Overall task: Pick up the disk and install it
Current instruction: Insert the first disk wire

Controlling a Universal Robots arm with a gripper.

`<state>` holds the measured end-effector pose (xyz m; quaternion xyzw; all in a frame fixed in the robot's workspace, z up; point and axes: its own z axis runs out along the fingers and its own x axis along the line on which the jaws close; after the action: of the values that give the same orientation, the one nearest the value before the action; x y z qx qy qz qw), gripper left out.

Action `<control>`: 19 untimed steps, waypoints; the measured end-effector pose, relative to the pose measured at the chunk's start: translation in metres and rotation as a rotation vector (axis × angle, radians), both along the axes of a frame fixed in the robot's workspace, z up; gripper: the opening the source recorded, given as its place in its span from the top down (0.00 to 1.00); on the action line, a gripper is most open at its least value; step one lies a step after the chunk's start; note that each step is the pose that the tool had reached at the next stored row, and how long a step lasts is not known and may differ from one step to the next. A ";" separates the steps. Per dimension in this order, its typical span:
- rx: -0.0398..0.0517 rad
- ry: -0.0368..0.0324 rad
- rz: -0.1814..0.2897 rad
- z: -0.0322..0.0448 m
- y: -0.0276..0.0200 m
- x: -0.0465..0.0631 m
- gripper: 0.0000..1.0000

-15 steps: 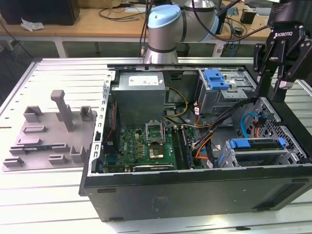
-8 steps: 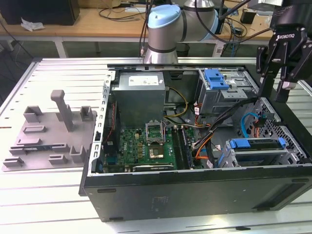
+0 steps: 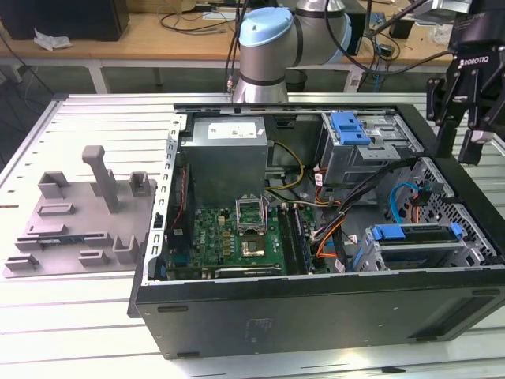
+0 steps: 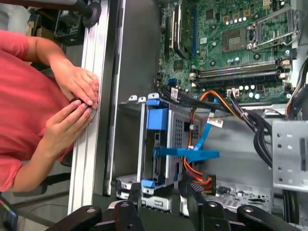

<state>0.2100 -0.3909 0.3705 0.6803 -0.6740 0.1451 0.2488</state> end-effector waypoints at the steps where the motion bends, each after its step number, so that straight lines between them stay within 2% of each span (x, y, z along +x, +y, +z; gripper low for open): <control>1: -0.0023 0.0002 0.000 -0.0014 0.0013 0.001 0.49; 5: -0.0022 -0.0009 -0.014 -0.0086 0.0024 0.001 0.49; 9: -0.0036 -0.0009 -0.018 -0.0090 0.0025 0.001 0.49; 10: -0.0070 -0.0015 -0.019 -0.0094 0.0025 0.001 0.49; 11: -0.0074 -0.0045 -0.025 -0.0096 0.0025 0.001 0.49; 15: -0.0073 -0.0100 -0.084 -0.0111 0.0026 0.001 0.49; 17: -0.0073 -0.0174 -0.097 -0.0116 0.0025 0.001 0.49; 19: -0.0061 -0.0376 -0.100 -0.0125 0.0025 0.001 0.49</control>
<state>0.2109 -0.3884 0.3580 0.6422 -0.7112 0.1474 0.2451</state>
